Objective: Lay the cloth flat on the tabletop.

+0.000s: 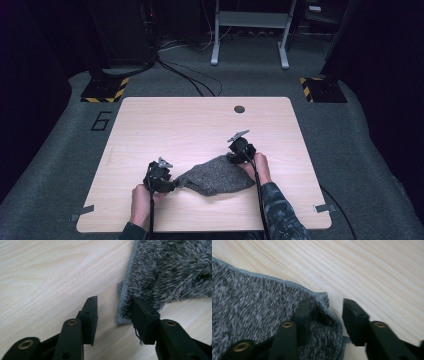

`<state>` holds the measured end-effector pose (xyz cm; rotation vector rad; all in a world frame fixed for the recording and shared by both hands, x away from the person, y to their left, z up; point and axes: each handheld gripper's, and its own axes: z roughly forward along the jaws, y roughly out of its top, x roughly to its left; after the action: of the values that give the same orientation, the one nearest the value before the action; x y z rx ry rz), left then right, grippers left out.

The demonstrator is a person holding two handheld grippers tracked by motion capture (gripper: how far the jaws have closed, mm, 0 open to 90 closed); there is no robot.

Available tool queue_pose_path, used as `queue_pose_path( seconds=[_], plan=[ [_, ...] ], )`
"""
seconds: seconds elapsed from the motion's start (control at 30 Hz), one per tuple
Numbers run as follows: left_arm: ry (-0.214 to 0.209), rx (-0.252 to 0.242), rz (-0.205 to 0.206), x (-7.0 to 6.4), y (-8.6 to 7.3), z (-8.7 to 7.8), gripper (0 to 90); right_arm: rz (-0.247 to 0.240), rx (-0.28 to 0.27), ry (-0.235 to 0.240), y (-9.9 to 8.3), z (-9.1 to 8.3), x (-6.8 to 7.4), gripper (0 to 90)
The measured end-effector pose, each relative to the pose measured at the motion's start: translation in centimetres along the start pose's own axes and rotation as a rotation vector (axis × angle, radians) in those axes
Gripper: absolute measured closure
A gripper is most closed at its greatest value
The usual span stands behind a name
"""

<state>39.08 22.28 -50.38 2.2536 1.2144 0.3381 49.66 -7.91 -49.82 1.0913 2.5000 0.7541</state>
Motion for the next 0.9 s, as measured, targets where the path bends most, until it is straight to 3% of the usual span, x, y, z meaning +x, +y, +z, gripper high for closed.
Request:
queue_pose_path(
  seconds=[0.1,0.33,0.53,0.7,0.9],
  plan=[
    [0.024,0.009,0.015,-0.2,0.1,0.0,59.1,-0.012,0.007,-0.014,0.0,0.2,0.2,72.3],
    [0.016,0.010,0.029,-0.7,0.3,0.1,70.8,-0.001,0.015,-0.018,-0.1,0.2,0.5,83.6],
    [-0.001,-0.013,0.027,-0.7,0.1,0.2,85.1,0.037,-0.030,-0.008,-1.0,-0.5,0.4,86.3],
    [0.007,-0.045,0.020,-0.5,0.1,0.1,86.6,0.117,-0.093,0.022,-2.0,-2.5,-0.5,86.9],
    [0.005,-0.068,0.026,-0.4,0.6,-0.9,86.6,0.139,-0.125,0.019,-3.0,-4.9,-0.1,87.0]
  ],
)
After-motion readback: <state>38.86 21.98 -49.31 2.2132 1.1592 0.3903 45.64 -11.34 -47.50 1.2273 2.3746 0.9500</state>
